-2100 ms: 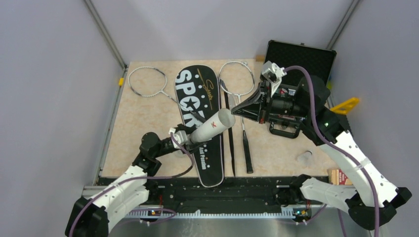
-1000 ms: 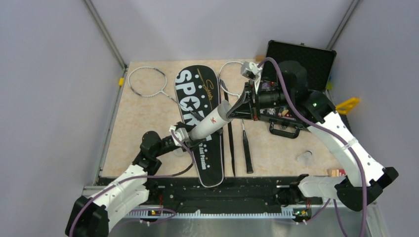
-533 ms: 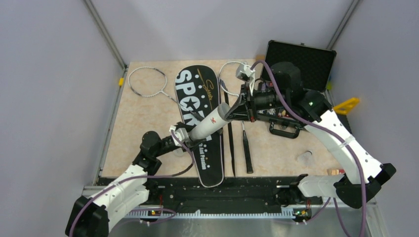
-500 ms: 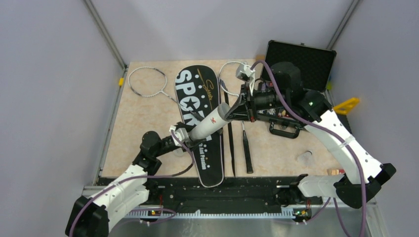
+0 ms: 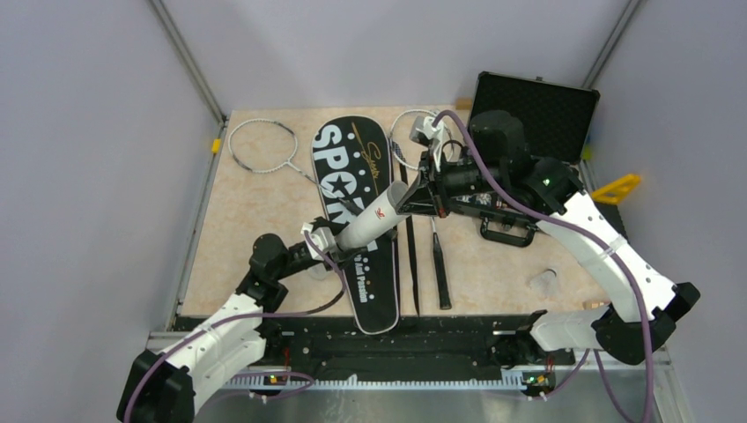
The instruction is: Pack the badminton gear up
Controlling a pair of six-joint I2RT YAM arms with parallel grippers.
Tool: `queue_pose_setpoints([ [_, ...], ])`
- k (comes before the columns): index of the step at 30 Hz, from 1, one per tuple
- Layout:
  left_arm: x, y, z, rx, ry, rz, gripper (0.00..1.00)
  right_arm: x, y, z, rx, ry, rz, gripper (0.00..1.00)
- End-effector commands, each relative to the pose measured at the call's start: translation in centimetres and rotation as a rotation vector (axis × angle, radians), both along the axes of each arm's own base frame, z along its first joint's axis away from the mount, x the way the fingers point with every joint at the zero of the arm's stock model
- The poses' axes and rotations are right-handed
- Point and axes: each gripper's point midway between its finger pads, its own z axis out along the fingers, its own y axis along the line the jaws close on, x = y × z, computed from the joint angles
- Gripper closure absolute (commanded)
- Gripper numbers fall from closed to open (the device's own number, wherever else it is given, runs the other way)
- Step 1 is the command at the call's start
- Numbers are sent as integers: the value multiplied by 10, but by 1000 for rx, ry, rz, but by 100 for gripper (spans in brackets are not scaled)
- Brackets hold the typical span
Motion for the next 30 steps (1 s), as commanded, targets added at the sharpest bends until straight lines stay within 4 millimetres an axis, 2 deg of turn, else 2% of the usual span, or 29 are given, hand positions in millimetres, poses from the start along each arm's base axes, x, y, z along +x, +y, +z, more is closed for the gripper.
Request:
queue_pose_setpoints([
  [1,-1,-2,37,-57,-123,-20,81,6,1,14,8,-42,-41,100],
  [6,-3,-2,37,-58,-124,-25,81,5,2,15,7,-42,-41,100],
  [10,-3,-3,37,-58,-125,-27,81,5,3,19,17,-41,-47,94],
  [17,-2,-3,36,-55,-119,-32,81,5,7,28,40,-30,-50,73],
  [22,-3,-4,36,-56,-119,-34,81,5,6,29,40,-28,-58,71],
  [30,-3,-4,36,-55,-119,-36,81,6,8,37,65,-37,-67,62],
])
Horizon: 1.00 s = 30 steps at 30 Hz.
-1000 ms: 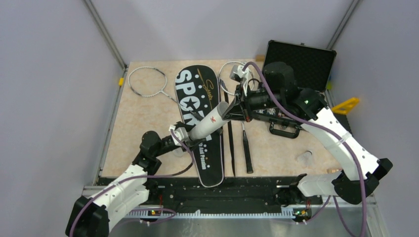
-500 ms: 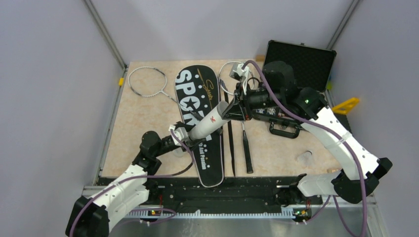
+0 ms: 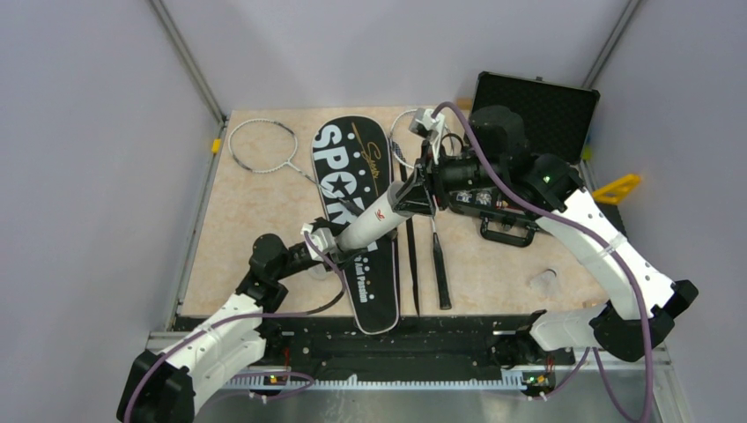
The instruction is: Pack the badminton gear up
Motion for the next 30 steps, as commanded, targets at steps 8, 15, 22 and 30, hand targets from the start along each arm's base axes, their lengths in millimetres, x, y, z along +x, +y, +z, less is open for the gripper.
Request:
queue_pose_setpoints([
  [8,-1,-3,37,-60,-119,-22,81,0,5,31,79,-58,-7,58],
  [15,1,-1,40,-83,-116,0,81,-5,2,28,109,-75,-9,57],
  [22,-1,-3,40,-76,-118,-18,81,-4,4,25,112,-73,-4,57],
  [30,3,-2,41,-81,-108,5,81,-2,11,11,85,-23,13,57],
])
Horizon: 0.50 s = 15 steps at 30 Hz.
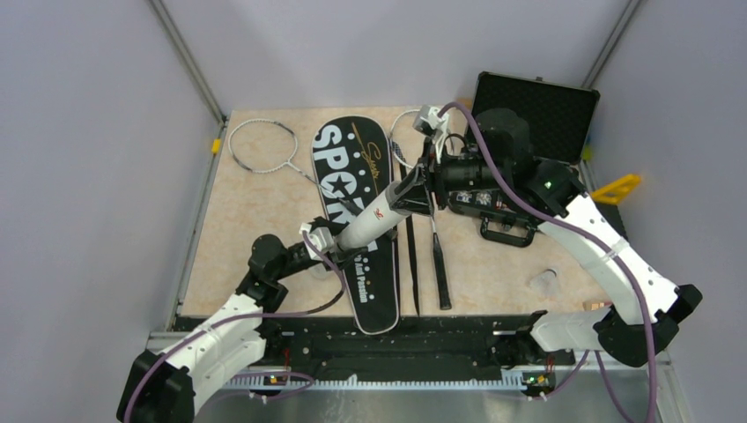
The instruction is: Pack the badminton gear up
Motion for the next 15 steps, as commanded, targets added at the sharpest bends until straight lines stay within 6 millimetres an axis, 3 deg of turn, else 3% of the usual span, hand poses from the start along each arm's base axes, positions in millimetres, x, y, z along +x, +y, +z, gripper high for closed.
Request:
queue_pose_setpoints([
  [1,5,-1,36,-63,-102,12,81,-4,8,0,18,8,33,57],
  [7,7,0,36,-66,-95,21,81,-3,13,-20,-6,53,40,57],
  [15,10,1,38,-77,-85,44,81,-7,20,-33,-5,85,57,57],
])
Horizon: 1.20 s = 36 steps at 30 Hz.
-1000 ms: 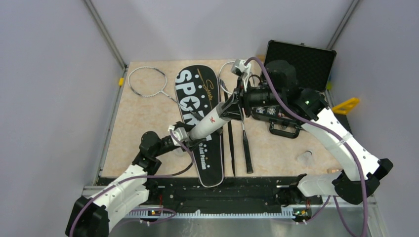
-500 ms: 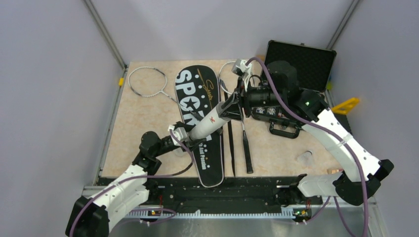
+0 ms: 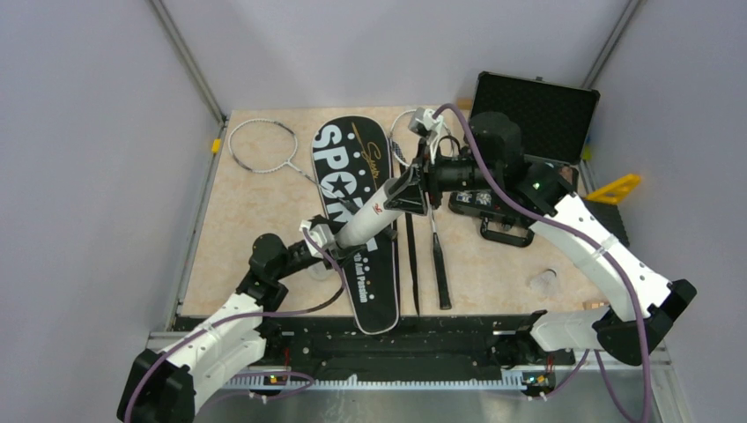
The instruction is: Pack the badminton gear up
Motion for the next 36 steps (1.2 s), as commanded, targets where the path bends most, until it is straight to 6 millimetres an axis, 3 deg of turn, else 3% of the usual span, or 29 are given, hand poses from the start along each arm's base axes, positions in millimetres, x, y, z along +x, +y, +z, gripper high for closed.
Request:
queue_pose_setpoints([
  [1,5,-1,43,-82,-112,15,81,-15,11,-18,-6,59,57,57],
  [7,8,6,50,-127,-119,72,81,-20,16,-35,25,95,83,56],
  [10,15,12,53,-153,-101,126,81,-13,16,-27,27,70,50,52],
  [14,26,18,55,-174,-75,195,81,12,7,28,69,-85,-95,41],
  [19,40,25,55,-185,-40,274,81,74,-37,116,182,-361,-521,8],
  [21,48,30,54,-194,-18,321,81,79,-52,143,256,-418,-605,4],
  [23,59,37,55,-211,4,391,81,82,-66,155,305,-442,-680,3],
  [25,72,48,56,-241,44,485,81,87,-81,151,322,-442,-765,3],
  [27,91,70,54,-270,115,655,80,96,-96,132,303,-429,-865,3],
  [31,119,132,43,-278,247,1083,79,110,-120,71,228,-403,-1021,3],
  [33,124,162,29,-242,274,1289,79,112,-126,38,216,-378,-1056,3],
  [34,125,178,21,-210,292,1398,79,113,-128,11,194,-350,-1071,3],
  [35,125,192,18,-195,303,1508,79,113,-131,4,204,-343,-1088,3],
  [36,124,204,14,-165,312,1607,79,114,-134,-20,187,-311,-1106,3],
])
